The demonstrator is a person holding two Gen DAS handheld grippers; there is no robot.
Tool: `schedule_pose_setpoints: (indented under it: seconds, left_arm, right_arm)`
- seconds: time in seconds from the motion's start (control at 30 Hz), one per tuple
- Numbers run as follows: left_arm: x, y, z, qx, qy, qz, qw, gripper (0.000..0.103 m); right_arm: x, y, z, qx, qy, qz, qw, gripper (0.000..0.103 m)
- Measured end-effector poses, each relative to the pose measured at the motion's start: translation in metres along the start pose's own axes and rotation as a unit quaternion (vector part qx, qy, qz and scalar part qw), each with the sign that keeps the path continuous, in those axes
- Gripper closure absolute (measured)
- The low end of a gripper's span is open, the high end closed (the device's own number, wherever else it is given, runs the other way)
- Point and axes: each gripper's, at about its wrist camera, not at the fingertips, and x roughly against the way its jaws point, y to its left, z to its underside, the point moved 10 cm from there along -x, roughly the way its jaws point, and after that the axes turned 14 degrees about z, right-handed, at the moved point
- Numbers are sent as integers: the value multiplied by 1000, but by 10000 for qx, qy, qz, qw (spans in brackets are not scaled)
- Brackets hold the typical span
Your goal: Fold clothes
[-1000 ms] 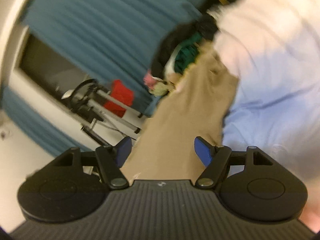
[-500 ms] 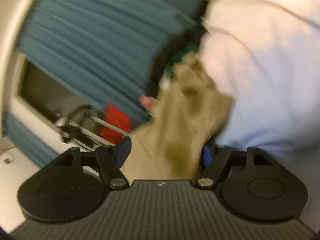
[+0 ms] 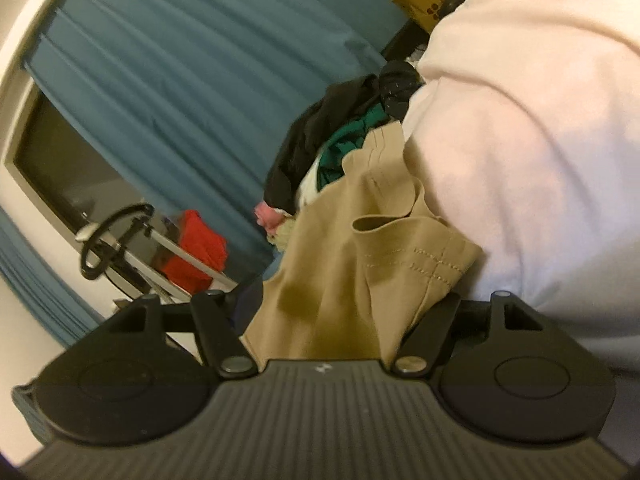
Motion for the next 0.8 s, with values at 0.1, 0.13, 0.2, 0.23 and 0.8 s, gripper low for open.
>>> schedule_pose_setpoints:
  seconds: [0.1,0.13,0.2,0.23,0.8]
  left_arm:
    - [-1,2,-2,84,-15,14,10000,1]
    - [0,2,-2,97,-21,16,9999,1]
    - [0,2,-4,132,-40,21,9999,1]
    - [0,3,-4,149,-49,23,9999,1]
    - [28,30,-39,277,-209,-398,9986,1]
  right_arm:
    - [-12,12,-9,-86,50,-274,9996,30]
    - [-17,15,-14,-103,12,-273,9996,31]
    - [-21,23,-22,37,-220,-32,9997,34]
    - [-19,28,-24,156,-292,20,9995,49]
    - [64,167,-52,2309,-1525,1263,9526,96]
